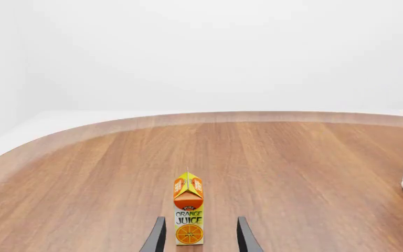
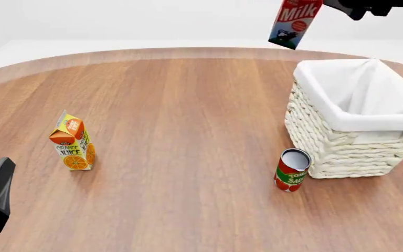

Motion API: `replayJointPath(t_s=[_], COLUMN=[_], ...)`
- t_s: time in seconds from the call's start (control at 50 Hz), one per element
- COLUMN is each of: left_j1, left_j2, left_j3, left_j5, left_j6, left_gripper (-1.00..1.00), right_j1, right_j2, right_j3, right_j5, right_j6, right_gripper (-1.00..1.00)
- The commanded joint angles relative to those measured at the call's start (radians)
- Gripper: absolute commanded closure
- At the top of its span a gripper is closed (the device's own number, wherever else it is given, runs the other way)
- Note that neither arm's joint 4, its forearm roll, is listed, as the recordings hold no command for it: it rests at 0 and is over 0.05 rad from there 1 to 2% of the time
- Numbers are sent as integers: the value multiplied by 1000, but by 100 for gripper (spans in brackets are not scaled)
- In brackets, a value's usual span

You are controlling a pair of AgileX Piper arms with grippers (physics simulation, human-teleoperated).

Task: Pick the milk and place it in the basket.

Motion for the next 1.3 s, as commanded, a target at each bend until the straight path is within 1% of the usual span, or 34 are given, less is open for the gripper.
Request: replayJointPath(t_s=[0.02,0.3,0.36,0.42,0.46,0.58,0.78,1.3], left_j1=[0,0,0,0,0,0,0,0], left_j2=[0,0,0,0,0,0,0,0], left_j3=[0,0,0,0,0,0,0,0], left_j5=[0,0,0,0,0,0,0,0], left_j6=[0,0,0,0,0,0,0,0], left_gripper=[-100,-100,-100,-100,-100,-100,-100,-100], right_j1=[-71,-151,-156,-173,-182,-199,-247,-340], right_j2=[-23,-50,-52,-59,-57,-66,-87,-84], right_j3=[-22,-13,-11,-3,2,-1,15,64], right_j5=[-10,-5,-5,-2,5,16,25,30], right_j6=[8,11,14,20,35,43,48,52], right_gripper=[100,100,100,100,100,100,100,100])
